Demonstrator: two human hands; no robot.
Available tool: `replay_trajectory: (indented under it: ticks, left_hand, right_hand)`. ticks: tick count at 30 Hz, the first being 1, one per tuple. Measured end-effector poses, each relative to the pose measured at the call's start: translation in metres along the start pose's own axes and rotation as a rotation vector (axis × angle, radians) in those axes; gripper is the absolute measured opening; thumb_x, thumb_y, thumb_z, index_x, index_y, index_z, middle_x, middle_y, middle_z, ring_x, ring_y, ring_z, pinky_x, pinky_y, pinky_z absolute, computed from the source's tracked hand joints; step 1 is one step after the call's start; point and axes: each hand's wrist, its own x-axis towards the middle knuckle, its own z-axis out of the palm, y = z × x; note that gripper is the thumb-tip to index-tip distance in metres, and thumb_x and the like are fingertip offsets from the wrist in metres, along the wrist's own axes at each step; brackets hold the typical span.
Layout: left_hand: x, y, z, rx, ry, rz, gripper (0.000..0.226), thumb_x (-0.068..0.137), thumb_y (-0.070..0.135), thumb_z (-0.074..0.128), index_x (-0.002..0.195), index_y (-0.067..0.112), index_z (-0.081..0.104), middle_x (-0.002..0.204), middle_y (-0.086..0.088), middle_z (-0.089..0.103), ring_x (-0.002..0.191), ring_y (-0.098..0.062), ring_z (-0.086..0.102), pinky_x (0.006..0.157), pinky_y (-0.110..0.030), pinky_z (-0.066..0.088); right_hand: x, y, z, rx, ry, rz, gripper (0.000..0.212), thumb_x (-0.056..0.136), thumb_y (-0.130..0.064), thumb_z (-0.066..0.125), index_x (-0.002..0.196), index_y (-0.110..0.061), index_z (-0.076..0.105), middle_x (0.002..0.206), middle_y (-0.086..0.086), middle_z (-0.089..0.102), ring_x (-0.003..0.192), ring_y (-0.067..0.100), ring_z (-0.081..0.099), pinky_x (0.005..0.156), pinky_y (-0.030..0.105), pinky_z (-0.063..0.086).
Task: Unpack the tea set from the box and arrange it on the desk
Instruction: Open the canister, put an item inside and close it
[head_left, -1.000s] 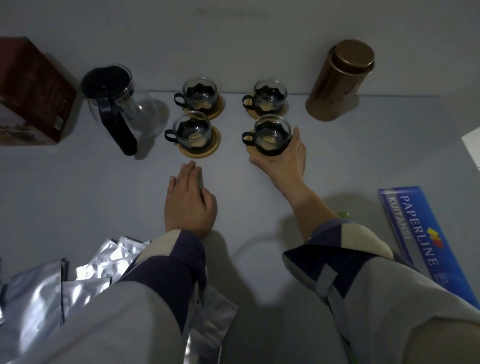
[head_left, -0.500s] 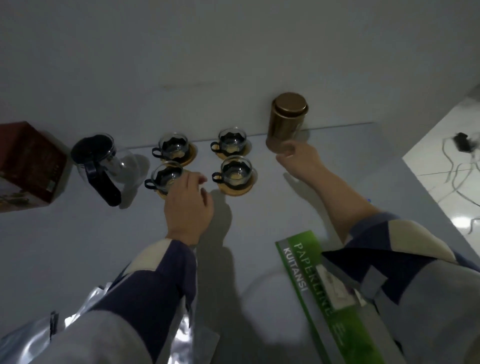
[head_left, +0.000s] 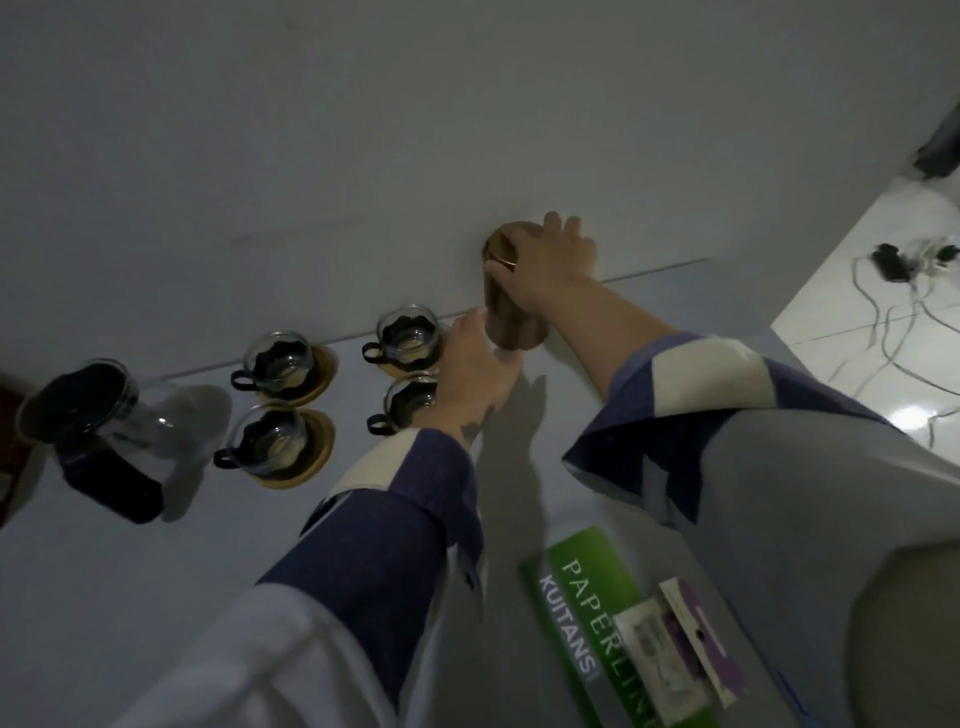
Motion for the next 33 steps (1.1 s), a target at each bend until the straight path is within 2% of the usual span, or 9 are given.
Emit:
replay_trajectory:
  ticks: [4, 7, 12, 16, 19, 22, 27, 30, 33]
  left_hand:
    - [0.024, -0.001, 0.012, -0.014, -0.064, -0.031, 0.07, 0.084, 0.022, 0.071, 0.143, 0.005, 0.036, 0.146, -0.011, 0.042, 0.135, -0.024, 0.039, 0.102, -0.022, 0.031]
    - [0.043, -0.002, 0.014, -0.092, -0.066, -0.006, 0.072, 0.08, 0.018, 0.075, 0.142, 0.008, 0.038, 0.142, -0.008, 0.047, 0.132, -0.021, 0.044, 0.093, -0.012, 0.029]
    - [0.077, -0.007, 0.012, -0.26, -0.05, 0.028, 0.081, 0.07, 0.012, 0.083, 0.139, 0.012, 0.042, 0.136, -0.001, 0.054, 0.122, -0.011, 0.049, 0.098, -0.019, 0.037]
    - [0.082, -0.014, 0.016, -0.232, -0.044, 0.06, 0.078, 0.066, 0.018, 0.086, 0.133, 0.011, 0.047, 0.127, 0.0, 0.057, 0.116, -0.012, 0.053, 0.093, -0.018, 0.041]
    - [0.083, -0.018, 0.016, -0.206, -0.033, 0.089, 0.07, 0.065, 0.019, 0.086, 0.125, 0.011, 0.05, 0.114, 0.005, 0.057, 0.104, -0.01, 0.054, 0.077, -0.002, 0.04]
    - [0.085, -0.019, 0.014, -0.189, -0.033, 0.101, 0.071, 0.066, 0.015, 0.086, 0.126, 0.01, 0.05, 0.113, 0.008, 0.055, 0.104, -0.004, 0.05, 0.073, 0.008, 0.035]
    - [0.087, -0.021, 0.017, -0.148, -0.066, 0.119, 0.08, 0.068, 0.02, 0.085, 0.135, 0.014, 0.042, 0.127, 0.007, 0.051, 0.116, -0.005, 0.047, 0.095, -0.014, 0.036]
    - [0.088, -0.02, 0.021, -0.178, -0.08, 0.116, 0.09, 0.067, 0.025, 0.086, 0.141, 0.017, 0.036, 0.129, 0.01, 0.049, 0.117, -0.003, 0.045, 0.098, -0.018, 0.037]
    - [0.09, -0.023, 0.024, -0.208, -0.027, 0.105, 0.088, 0.062, 0.031, 0.088, 0.137, 0.018, 0.043, 0.132, 0.004, 0.056, 0.119, -0.009, 0.053, 0.099, -0.023, 0.042]
  right_hand:
    - [0.011, 0.001, 0.002, -0.033, 0.041, -0.052, 0.051, 0.094, -0.054, 0.036, 0.139, -0.03, 0.035, 0.14, 0.015, 0.038, 0.128, 0.036, 0.035, 0.096, 0.043, 0.035]
    - [0.017, 0.005, -0.001, -0.013, -0.001, -0.127, 0.051, 0.095, -0.049, 0.037, 0.142, -0.03, 0.031, 0.139, 0.016, 0.036, 0.126, 0.036, 0.035, 0.097, 0.042, 0.036]
    - [0.022, 0.012, -0.009, -0.046, -0.112, -0.249, 0.053, 0.092, -0.046, 0.041, 0.144, -0.042, 0.028, 0.139, 0.013, 0.034, 0.127, 0.036, 0.032, 0.098, 0.043, 0.038]
    - [0.02, 0.007, 0.0, -0.088, 0.012, -0.233, 0.047, 0.097, -0.054, 0.034, 0.141, -0.037, 0.035, 0.136, 0.014, 0.039, 0.123, 0.034, 0.038, 0.09, 0.04, 0.041]
    - [0.015, 0.007, 0.008, -0.116, 0.126, -0.255, 0.048, 0.098, -0.054, 0.03, 0.142, -0.036, 0.035, 0.135, 0.016, 0.042, 0.12, 0.034, 0.041, 0.09, 0.039, 0.04]
    - [0.022, 0.011, 0.001, -0.085, 0.028, -0.291, 0.047, 0.099, -0.051, 0.03, 0.144, -0.038, 0.033, 0.136, 0.018, 0.039, 0.119, 0.037, 0.039, 0.094, 0.041, 0.039]
    - [0.025, 0.012, -0.008, -0.088, -0.097, -0.297, 0.047, 0.1, -0.047, 0.031, 0.146, -0.04, 0.03, 0.135, 0.019, 0.036, 0.119, 0.039, 0.037, 0.096, 0.043, 0.038]
    - [0.023, 0.009, -0.007, -0.105, -0.089, -0.291, 0.047, 0.1, -0.047, 0.03, 0.147, -0.04, 0.028, 0.136, 0.019, 0.036, 0.119, 0.04, 0.037, 0.097, 0.043, 0.038]
    - [0.026, 0.01, -0.007, -0.173, -0.063, -0.321, 0.048, 0.1, -0.046, 0.028, 0.147, -0.036, 0.028, 0.136, 0.022, 0.038, 0.116, 0.04, 0.041, 0.095, 0.043, 0.038]
